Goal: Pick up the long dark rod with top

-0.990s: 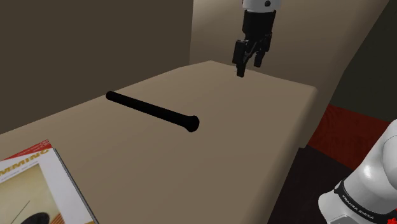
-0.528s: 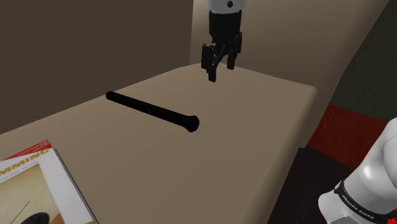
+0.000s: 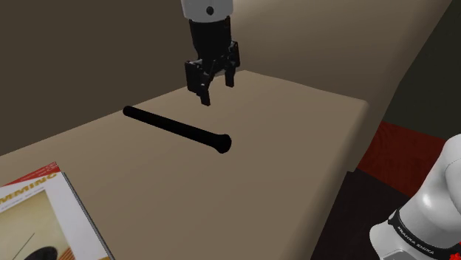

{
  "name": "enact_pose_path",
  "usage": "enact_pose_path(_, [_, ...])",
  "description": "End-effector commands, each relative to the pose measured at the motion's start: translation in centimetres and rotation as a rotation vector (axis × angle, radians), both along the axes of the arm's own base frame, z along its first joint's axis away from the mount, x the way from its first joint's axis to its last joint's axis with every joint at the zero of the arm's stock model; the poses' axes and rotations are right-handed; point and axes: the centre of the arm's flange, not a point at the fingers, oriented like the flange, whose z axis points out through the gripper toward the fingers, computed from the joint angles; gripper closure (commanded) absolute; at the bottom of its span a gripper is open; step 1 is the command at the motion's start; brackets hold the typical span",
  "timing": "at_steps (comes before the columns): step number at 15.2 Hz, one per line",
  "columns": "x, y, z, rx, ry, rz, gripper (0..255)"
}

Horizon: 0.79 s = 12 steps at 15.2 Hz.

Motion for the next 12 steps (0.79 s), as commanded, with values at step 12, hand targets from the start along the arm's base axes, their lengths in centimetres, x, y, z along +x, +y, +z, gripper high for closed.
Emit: enact_pose_path(12, [1.9,13.3,-2.4,-0.043,-0.004,0.128,0])
